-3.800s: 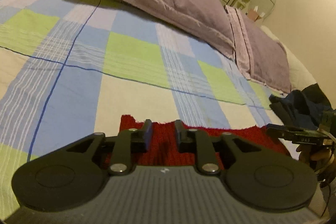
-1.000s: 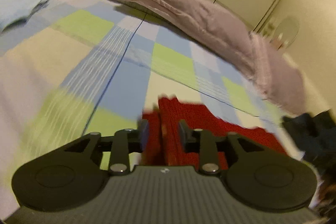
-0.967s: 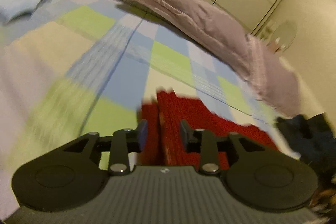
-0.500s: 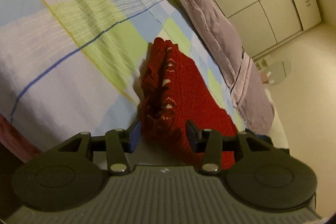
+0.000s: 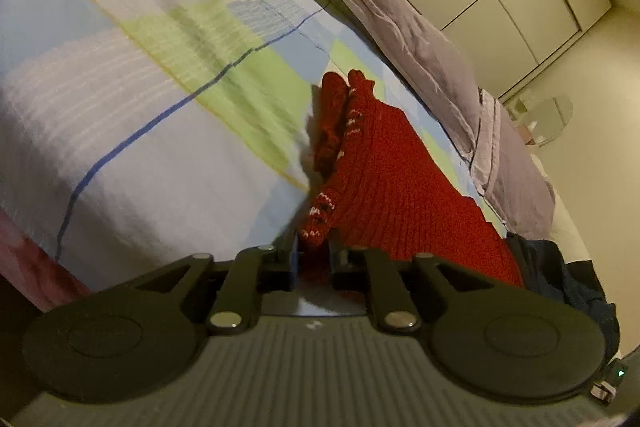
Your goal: Fold clothes
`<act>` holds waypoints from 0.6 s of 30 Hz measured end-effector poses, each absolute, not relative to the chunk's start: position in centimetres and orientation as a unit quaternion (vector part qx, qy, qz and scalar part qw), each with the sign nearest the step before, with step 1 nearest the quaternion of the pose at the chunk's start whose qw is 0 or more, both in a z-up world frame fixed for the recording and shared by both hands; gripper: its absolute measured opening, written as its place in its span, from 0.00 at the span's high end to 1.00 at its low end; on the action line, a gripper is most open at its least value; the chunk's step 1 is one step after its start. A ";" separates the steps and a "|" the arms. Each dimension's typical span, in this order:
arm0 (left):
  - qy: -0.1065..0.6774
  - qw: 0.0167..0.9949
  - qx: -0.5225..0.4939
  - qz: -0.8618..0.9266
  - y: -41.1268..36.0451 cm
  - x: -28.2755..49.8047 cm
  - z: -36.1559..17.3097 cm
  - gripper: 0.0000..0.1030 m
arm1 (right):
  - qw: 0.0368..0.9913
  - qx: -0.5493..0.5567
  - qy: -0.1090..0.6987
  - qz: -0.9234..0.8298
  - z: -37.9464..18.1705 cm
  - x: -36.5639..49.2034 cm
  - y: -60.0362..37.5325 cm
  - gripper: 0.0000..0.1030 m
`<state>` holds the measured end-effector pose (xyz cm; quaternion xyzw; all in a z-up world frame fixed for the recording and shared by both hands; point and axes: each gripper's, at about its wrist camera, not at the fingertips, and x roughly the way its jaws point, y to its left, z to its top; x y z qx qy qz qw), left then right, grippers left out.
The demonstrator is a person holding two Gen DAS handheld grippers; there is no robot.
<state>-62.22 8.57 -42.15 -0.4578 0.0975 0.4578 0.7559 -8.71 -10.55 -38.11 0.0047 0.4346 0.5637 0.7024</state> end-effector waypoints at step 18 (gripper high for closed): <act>0.242 0.777 -0.325 0.483 8.8 -52.7 -40.1 0.86 | 0.739 -0.083 0.357 0.566 -38.2 -14.0 -7.1 0.73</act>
